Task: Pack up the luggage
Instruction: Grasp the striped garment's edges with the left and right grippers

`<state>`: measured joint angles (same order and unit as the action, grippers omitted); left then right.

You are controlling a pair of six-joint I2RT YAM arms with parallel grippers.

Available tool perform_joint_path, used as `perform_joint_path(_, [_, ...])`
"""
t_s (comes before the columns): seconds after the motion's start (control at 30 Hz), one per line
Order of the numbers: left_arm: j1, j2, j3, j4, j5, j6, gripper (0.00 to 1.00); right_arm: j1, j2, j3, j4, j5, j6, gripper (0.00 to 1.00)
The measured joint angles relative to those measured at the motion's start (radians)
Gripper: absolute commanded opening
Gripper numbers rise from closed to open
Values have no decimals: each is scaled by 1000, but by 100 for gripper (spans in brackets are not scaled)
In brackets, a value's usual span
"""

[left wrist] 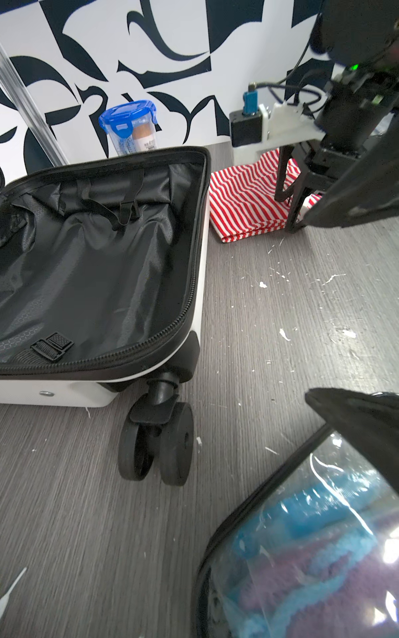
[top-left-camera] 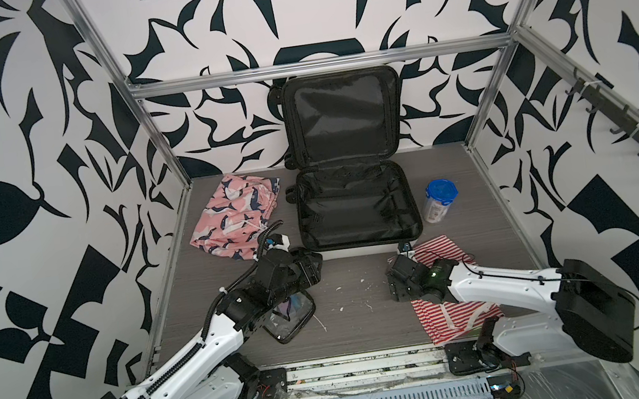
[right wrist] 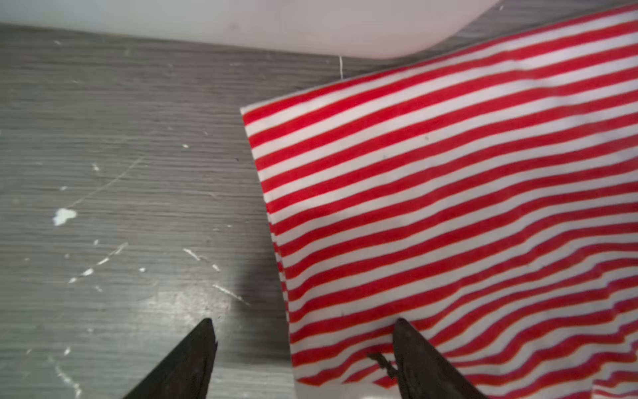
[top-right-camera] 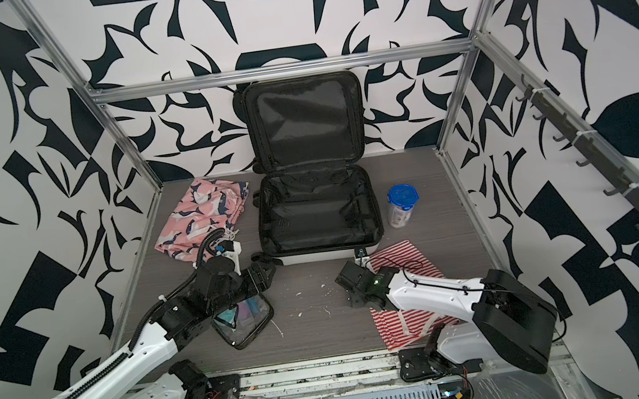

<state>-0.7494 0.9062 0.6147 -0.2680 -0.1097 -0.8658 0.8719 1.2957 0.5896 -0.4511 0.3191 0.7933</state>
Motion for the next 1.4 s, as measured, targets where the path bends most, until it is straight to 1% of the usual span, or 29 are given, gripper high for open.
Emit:
perform_joint_path(0.13, [0,0,0,3,2,-3,75,0,37,-4,15,11,14,70])
perform_joint_path(0.23, [0,-6,-1,3,2,-7,75,0,48,-18,40,15,28,58])
perform_joint_path(0.47, [0,-21,-3,3,2,-18,74,0,61,-34,114,23,39,28])
perform_joint_path(0.6, [0,-23,-14,4,2,-25,74,0,80,-34,175,8,13,19])
perform_joint_path(0.73, [0,-37,-31,2,1,-29,74,6,87,-34,218,-11,-21,14])
perform_joint_path(0.87, [0,-61,-43,-2,-1,-36,74,37,93,-35,251,-37,-58,9])
perform_joint_path(1.13, [0,-75,-57,-7,-5,-41,74,166,126,-13,300,-99,-118,3])
perform_joint_path(1.27, [0,-70,-74,-6,-4,-43,74,243,166,20,327,-135,-151,2])
perform_joint_path(1.33, [0,-64,-75,-6,-2,-42,77,270,181,32,338,-151,-167,2])
perform_joint_path(1.37, [0,-61,-76,-5,2,-39,78,281,188,39,342,-161,-175,3])
perform_joint_path(1.4, [0,-58,-79,-3,7,-34,79,288,193,44,343,-168,-180,7])
